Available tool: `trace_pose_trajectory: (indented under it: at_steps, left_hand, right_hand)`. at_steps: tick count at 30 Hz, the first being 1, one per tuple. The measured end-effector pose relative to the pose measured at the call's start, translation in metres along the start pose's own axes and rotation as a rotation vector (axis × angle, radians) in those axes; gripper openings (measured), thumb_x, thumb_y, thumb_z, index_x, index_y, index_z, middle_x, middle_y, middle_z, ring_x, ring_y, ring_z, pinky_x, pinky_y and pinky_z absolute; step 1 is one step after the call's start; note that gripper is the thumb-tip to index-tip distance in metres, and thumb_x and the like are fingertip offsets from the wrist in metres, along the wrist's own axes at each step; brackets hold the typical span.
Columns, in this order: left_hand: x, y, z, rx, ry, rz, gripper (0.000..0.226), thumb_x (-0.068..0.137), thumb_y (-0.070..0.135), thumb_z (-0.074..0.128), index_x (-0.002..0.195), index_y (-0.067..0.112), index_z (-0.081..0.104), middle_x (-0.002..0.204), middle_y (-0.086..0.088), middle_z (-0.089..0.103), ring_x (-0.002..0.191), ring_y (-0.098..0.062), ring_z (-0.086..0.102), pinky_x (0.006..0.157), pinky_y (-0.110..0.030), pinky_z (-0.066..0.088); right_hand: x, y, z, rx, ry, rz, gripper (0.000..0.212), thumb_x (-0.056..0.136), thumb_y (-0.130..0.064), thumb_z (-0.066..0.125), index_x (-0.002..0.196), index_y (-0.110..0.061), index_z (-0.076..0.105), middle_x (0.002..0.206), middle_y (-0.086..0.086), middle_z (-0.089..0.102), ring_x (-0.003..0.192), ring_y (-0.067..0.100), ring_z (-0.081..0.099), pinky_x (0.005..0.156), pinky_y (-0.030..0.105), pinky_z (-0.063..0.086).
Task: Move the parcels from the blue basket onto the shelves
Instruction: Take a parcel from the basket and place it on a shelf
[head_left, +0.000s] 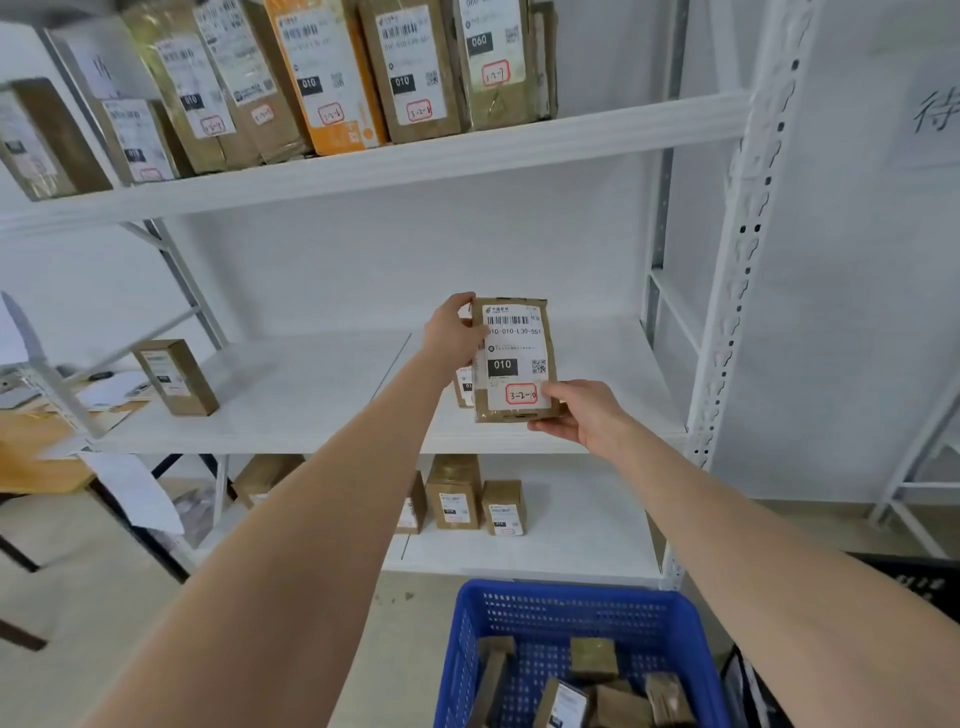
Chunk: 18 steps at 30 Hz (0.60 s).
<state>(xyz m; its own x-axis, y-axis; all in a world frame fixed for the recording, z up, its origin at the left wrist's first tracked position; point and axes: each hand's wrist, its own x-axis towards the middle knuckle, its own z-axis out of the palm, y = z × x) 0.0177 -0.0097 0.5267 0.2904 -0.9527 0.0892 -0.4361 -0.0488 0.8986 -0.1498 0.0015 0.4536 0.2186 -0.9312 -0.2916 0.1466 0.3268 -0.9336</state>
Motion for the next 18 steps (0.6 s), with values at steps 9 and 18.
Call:
trace_pose_trajectory:
  at_steps: [9,18]
  left_hand:
    - [0.013,-0.012,-0.019,-0.039,-0.046,-0.017,0.06,0.092,0.008,0.053,0.146,0.025,0.031,0.124,-0.008,0.059,0.102,-0.025,0.064,0.081,-0.041,0.056]
    - [0.03,0.015,-0.041,-0.054,-0.112,0.118,0.065,0.088,0.007,0.063,0.143,0.026,0.035,0.113,-0.013,0.062,0.097,-0.027,0.065,0.075,-0.042,0.057]
  right_hand:
    - [0.002,-0.004,0.017,-0.011,0.025,-0.035,0.026,0.09,-0.017,0.067,0.108,-0.002,0.055,0.102,0.02,0.069,0.076,0.029,0.073,0.065,0.03,0.061]
    - [0.007,-0.028,0.029,0.029,0.07,-0.158,0.027,0.083,-0.01,0.074,0.1,-0.004,0.054,0.107,0.021,0.068,0.085,0.032,0.07,0.067,0.03,0.061]
